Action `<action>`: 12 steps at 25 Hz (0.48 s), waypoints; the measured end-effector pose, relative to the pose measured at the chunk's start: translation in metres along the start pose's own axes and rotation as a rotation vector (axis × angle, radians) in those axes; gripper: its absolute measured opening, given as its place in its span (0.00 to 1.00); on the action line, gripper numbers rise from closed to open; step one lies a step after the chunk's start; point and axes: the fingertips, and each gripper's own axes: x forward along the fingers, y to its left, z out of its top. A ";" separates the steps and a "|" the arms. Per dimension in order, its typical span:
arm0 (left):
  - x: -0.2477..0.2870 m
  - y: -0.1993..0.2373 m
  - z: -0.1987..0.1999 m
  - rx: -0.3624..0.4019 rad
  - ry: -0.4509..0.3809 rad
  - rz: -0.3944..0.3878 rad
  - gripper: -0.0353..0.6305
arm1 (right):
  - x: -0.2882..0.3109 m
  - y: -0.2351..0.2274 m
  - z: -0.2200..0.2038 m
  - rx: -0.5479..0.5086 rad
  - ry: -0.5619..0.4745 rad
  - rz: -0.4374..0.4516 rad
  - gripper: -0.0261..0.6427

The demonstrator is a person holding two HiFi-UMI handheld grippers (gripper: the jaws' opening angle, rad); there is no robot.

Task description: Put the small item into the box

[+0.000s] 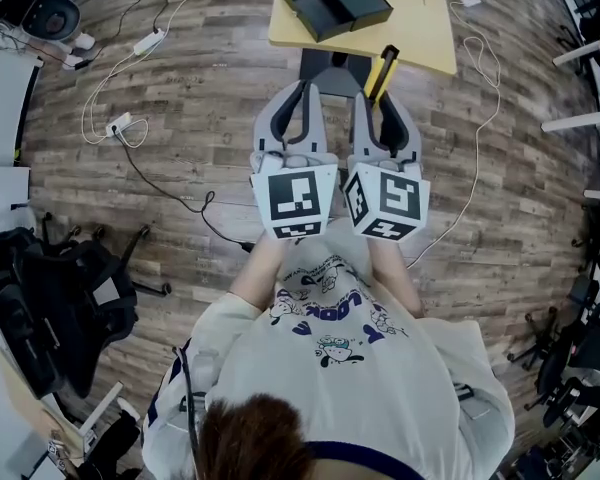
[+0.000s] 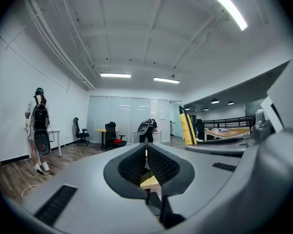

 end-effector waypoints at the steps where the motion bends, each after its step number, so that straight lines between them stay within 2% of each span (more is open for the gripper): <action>1: 0.002 0.001 -0.001 0.001 0.002 -0.004 0.09 | 0.002 0.000 -0.001 0.003 0.003 -0.003 0.23; 12: 0.021 0.010 -0.010 -0.004 0.025 -0.015 0.09 | 0.024 0.000 -0.006 0.015 0.024 -0.017 0.23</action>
